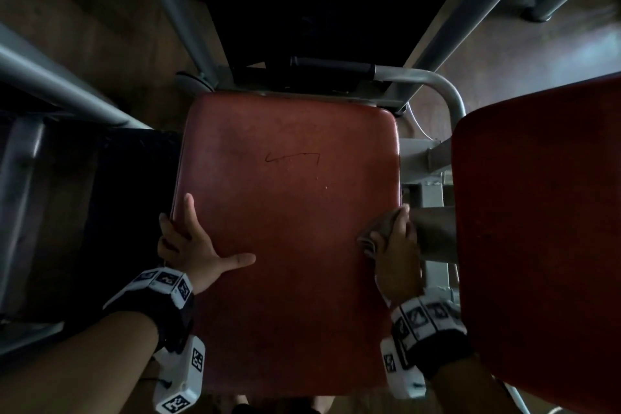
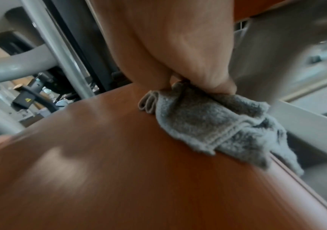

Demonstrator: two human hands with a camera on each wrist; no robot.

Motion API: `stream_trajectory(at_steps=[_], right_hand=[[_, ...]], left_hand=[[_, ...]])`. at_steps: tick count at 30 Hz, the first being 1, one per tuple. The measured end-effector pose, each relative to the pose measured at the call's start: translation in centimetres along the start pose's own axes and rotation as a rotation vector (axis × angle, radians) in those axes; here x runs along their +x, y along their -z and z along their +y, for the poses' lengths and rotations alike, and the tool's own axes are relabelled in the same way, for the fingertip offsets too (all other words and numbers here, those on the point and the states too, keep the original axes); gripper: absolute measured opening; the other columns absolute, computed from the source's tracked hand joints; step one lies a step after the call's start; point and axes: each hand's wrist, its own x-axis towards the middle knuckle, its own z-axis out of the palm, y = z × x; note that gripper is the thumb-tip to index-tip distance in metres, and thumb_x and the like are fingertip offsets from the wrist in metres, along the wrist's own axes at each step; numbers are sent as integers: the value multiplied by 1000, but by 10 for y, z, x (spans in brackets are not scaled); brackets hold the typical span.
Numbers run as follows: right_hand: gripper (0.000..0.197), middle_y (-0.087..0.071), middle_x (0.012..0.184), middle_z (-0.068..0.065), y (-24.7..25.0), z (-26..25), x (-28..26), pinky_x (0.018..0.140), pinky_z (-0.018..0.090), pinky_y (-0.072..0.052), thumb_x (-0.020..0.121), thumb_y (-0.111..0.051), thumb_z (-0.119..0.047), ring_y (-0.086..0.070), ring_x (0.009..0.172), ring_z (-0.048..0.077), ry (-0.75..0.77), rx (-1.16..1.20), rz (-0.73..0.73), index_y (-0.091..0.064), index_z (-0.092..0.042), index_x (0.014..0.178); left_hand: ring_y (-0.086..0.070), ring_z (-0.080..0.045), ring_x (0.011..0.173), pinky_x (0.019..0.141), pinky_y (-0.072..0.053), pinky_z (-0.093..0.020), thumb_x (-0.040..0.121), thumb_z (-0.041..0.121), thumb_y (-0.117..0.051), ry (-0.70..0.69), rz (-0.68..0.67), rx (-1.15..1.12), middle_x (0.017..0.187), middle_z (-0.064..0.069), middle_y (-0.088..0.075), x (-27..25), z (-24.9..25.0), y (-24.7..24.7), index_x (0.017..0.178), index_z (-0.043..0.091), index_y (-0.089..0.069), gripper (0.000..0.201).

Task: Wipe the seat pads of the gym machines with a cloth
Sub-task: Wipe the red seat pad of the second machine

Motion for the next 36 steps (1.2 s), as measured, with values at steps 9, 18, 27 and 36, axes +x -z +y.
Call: stream_trajectory(at_steps=[9, 18, 27, 36], right_hand=[[77, -31, 151, 15, 3, -4, 16, 103, 48, -43, 96, -53, -22, -42, 131, 32, 29, 0, -9, -3, -18, 154], [76, -23, 156, 13, -1, -12, 24, 101, 50, -41, 97, -49, -32, -40, 133, 33, 67, -118, 22, -1, -16, 154], [78, -23, 154, 23, -8, -28, 34, 102, 57, -38, 94, -43, -45, -36, 133, 46, 115, -205, 90, -9, -9, 154], [72, -6, 160, 11, 15, -82, 122, 108, 57, -24, 100, -37, -43, -23, 137, 46, 86, -54, -23, 8, -23, 153]], left_hand=[[1, -49, 142, 108, -18, -69, 33, 66, -86, -10, 1, -14, 155, -12, 29, 2, 1, -1, 129, 57, 39, 158], [2, -48, 142, 109, -17, -70, 35, 68, -85, -10, -16, -17, 154, -12, 30, 0, 1, 2, 127, 56, 41, 157], [0, -47, 143, 108, -19, -69, 33, 73, -82, 0, -14, 9, 154, -13, 30, 0, 2, 3, 127, 53, 44, 158], [1, -47, 143, 109, -19, -68, 34, 71, -82, 16, -32, 14, 153, -13, 31, 1, 3, 5, 128, 52, 43, 159]])
